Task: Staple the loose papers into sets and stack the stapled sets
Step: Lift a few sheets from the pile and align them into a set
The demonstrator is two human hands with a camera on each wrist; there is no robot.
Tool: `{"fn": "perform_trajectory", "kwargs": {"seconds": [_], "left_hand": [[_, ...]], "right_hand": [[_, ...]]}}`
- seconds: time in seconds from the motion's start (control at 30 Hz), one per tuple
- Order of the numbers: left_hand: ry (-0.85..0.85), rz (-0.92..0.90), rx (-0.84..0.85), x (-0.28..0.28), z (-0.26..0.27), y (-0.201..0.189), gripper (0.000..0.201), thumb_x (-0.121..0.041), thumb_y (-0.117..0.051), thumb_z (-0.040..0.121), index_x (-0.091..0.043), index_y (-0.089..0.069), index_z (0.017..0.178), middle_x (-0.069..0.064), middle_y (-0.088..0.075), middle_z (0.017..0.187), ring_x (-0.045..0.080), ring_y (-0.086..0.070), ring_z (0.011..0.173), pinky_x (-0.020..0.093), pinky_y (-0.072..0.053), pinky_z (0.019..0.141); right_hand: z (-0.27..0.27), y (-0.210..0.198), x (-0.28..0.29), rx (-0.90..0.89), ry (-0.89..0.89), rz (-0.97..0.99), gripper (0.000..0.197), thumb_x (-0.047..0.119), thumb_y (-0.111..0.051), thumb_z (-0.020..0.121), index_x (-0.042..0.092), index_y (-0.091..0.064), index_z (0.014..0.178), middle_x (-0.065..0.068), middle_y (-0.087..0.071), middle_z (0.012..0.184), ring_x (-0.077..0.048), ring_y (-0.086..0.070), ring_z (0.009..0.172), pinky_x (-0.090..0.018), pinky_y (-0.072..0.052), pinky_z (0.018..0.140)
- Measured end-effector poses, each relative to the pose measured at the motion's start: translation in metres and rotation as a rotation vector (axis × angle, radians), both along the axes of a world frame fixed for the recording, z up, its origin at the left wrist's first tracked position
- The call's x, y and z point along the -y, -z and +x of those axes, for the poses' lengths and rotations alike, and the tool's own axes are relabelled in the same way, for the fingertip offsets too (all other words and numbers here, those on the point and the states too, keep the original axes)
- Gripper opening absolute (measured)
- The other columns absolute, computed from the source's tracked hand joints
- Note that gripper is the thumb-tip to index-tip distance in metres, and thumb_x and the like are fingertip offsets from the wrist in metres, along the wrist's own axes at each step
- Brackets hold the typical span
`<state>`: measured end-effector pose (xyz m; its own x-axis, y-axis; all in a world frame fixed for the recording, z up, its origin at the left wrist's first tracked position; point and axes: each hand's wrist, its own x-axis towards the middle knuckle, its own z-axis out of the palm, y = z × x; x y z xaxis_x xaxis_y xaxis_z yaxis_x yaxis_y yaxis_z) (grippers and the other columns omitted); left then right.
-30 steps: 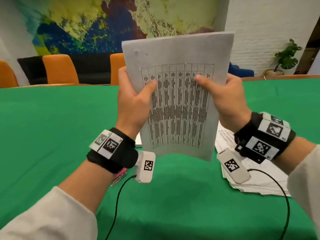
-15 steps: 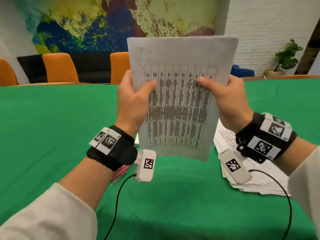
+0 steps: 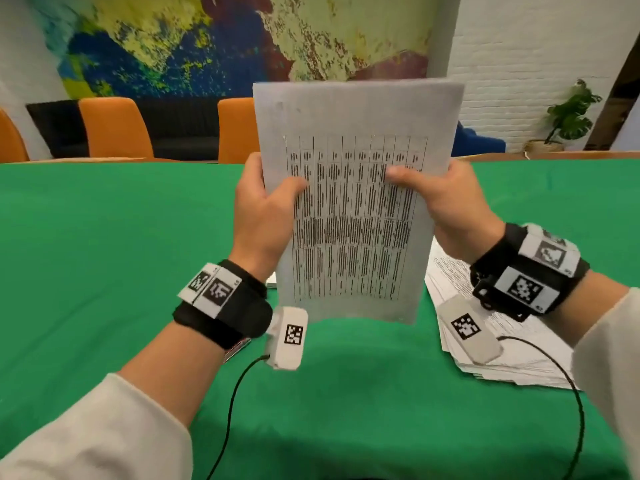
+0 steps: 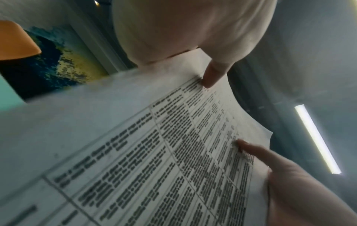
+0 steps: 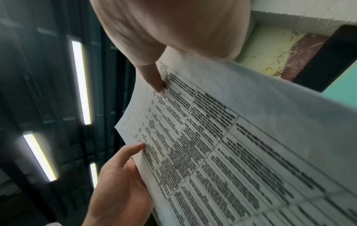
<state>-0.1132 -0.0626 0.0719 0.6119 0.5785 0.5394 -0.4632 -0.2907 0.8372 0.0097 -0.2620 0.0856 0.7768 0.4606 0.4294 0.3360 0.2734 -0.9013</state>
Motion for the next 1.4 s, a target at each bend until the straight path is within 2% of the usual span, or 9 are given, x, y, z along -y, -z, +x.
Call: {"fn": "perform_trajectory", "kwargs": {"seconds": [0.17,0.43,0.57,0.67,0.9,1.0,1.13,1.3,1.4], "left_hand": [[0.032,-0.027,-0.115,-0.001,-0.008,0.037,0.029,-0.013,-0.070,0.086,-0.016,-0.060,0.113,0.005,-0.076,0.113,0.023,-0.075,0.101,0.052,-0.062,0.090],[-0.029,0.114,0.048,-0.002,0.005,-0.035,0.023,-0.012,-0.064,0.086,-0.017,-0.062,0.109,0.009,-0.074,0.111,0.026,-0.073,0.102,0.053,-0.062,0.087],[-0.012,0.043,0.027,0.002,0.004,-0.002,0.032,-0.006,-0.068,0.087,-0.010,-0.062,0.118,0.008,-0.074,0.113,0.021,-0.074,0.101,0.042,-0.063,0.086],[0.023,-0.004,-0.060,0.004,0.002,0.026,0.032,-0.005,-0.071,0.089,-0.005,-0.064,0.120,0.008,-0.076,0.113,0.024,-0.075,0.102,0.050,-0.063,0.088],[0.067,0.028,0.051,-0.003,0.009,-0.027,0.022,-0.003,-0.067,0.091,-0.004,-0.070,0.113,0.012,-0.078,0.111,0.030,-0.075,0.103,0.052,-0.062,0.089],[0.084,-0.015,0.014,-0.003,0.007,-0.006,0.026,-0.002,-0.067,0.092,-0.002,-0.069,0.118,0.011,-0.077,0.113,0.029,-0.075,0.103,0.046,-0.062,0.089],[0.111,-0.130,-0.111,0.001,0.000,0.043,0.033,-0.012,-0.070,0.088,-0.006,-0.070,0.120,0.009,-0.078,0.115,0.030,-0.074,0.107,0.056,-0.058,0.098],[0.134,-0.128,-0.068,-0.006,0.002,0.023,0.025,0.000,-0.063,0.095,0.000,-0.069,0.120,0.012,-0.078,0.114,0.030,-0.075,0.105,0.047,-0.061,0.091],[0.153,-0.143,-0.093,-0.009,0.001,0.029,0.027,-0.003,-0.063,0.094,0.000,-0.069,0.121,0.013,-0.078,0.114,0.031,-0.075,0.103,0.045,-0.062,0.087]], "right_hand": [[-0.002,0.029,0.003,-0.037,0.032,-0.077,0.019,0.010,-0.074,0.092,0.012,-0.074,0.111,-0.012,-0.078,0.113,-0.031,-0.075,0.107,-0.057,-0.056,0.101],[0.004,-0.028,-0.009,0.059,0.023,0.071,0.024,0.010,-0.075,0.094,0.007,-0.071,0.118,-0.013,-0.078,0.114,-0.032,-0.074,0.109,-0.055,-0.058,0.097],[0.003,-0.004,-0.003,0.021,0.017,0.010,0.024,0.010,-0.074,0.093,0.011,-0.071,0.117,-0.011,-0.078,0.114,-0.029,-0.075,0.108,-0.052,-0.059,0.097],[-0.002,0.026,-0.002,0.004,0.041,-0.068,0.021,0.011,-0.075,0.092,0.015,-0.073,0.112,-0.009,-0.078,0.112,-0.027,-0.075,0.106,-0.055,-0.057,0.099],[0.006,-0.012,-0.003,0.066,0.038,0.073,0.023,0.007,-0.074,0.093,0.010,-0.072,0.116,-0.012,-0.078,0.114,-0.031,-0.074,0.108,-0.055,-0.058,0.097],[0.008,0.002,-0.002,0.014,0.040,0.052,0.027,0.009,-0.076,0.092,0.007,-0.071,0.119,-0.014,-0.077,0.116,-0.033,-0.074,0.109,-0.057,-0.057,0.098],[0.002,0.043,-0.001,-0.094,0.030,0.002,0.028,0.008,-0.075,0.090,0.005,-0.073,0.118,-0.016,-0.077,0.114,-0.036,-0.074,0.107,-0.059,-0.056,0.099],[-0.001,0.024,-0.002,-0.045,0.034,0.063,0.024,0.005,-0.074,0.091,0.010,-0.073,0.114,-0.015,-0.077,0.115,-0.033,-0.074,0.108,-0.054,-0.058,0.097],[-0.002,0.025,-0.002,-0.033,0.003,0.066,0.031,0.015,-0.079,0.083,0.012,-0.073,0.114,-0.013,-0.077,0.116,-0.031,-0.074,0.109,-0.054,-0.058,0.098]]}}
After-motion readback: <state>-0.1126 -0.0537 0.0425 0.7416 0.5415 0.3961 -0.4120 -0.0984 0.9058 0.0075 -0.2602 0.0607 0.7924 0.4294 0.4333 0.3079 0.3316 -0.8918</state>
